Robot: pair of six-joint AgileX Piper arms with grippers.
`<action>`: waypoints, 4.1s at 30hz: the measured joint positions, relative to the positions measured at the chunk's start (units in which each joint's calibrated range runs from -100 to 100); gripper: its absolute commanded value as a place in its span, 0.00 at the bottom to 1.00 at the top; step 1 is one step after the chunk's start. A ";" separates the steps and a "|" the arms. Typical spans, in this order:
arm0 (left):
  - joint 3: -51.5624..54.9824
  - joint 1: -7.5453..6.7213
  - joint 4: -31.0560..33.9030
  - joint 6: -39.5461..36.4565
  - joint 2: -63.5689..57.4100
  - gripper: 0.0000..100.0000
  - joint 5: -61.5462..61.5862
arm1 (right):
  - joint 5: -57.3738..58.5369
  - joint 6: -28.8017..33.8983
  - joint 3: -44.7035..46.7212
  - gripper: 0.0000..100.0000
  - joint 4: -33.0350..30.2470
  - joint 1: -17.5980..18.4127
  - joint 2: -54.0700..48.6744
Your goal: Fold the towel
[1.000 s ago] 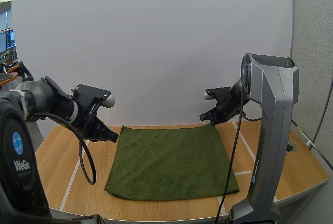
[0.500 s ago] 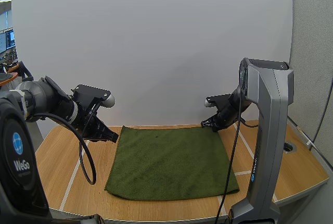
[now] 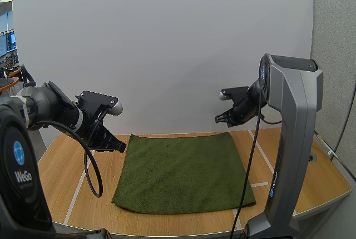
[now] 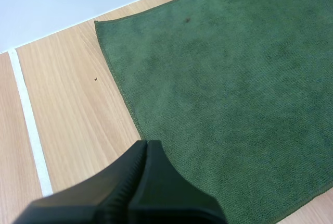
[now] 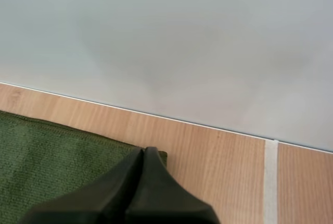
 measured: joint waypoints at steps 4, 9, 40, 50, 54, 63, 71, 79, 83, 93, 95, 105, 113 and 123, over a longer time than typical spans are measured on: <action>0.00 0.00 0.00 0.00 0.00 0.00 0.00 | 1.91 0.69 0.00 0.56 0.00 -0.79 -1.12; 0.00 0.00 0.00 0.00 0.00 0.00 0.00 | 3.82 1.16 0.00 0.96 0.00 -1.12 0.20; 0.00 0.00 0.10 -1.45 0.00 0.00 0.37 | -6.83 -2.45 -1.42 0.70 4.01 -1.12 7.87; 0.00 0.00 0.10 -1.45 0.00 0.00 1.59 | -5.94 -2.84 -1.56 0.22 4.81 -1.12 9.42; 0.00 0.00 0.10 -1.45 0.00 0.00 1.59 | -5.10 -2.84 -1.56 0.00 5.04 -1.12 9.42; 0.00 0.00 0.10 -1.45 0.00 0.00 2.38 | -1.32 -2.85 -1.68 0.00 5.45 -1.12 8.85; 0.00 0.00 0.10 -1.64 0.00 0.00 2.38 | 3.80 -2.85 -1.68 0.00 5.22 -1.12 4.73; 0.00 0.00 0.10 -1.64 0.00 0.00 2.38 | 12.20 -2.85 -1.68 0.00 5.10 -1.12 2.42; 0.00 0.00 0.21 -1.76 0.00 0.00 2.38 | 14.76 -2.85 -1.68 0.00 5.10 -1.12 2.42; -3.27 0.00 1.40 -4.30 -4.96 0.00 3.66 | 25.60 -2.85 -1.68 0.00 5.10 -0.45 2.26; -4.55 0.00 1.66 -5.35 -6.71 0.00 4.09 | 25.82 -2.85 -1.68 0.00 4.99 0.24 2.26; -6.62 0.00 8.10 -10.84 -17.82 0.00 6.29 | 26.29 -2.85 -1.68 0.00 5.26 5.47 2.26; -6.62 0.00 10.71 -12.88 -20.95 0.00 6.32 | 25.69 -2.85 -1.68 0.00 7.24 8.15 2.26; -6.62 0.00 14.24 -16.71 -32.96 0.00 9.18 | 13.08 -3.05 -1.68 0.00 7.61 15.57 2.26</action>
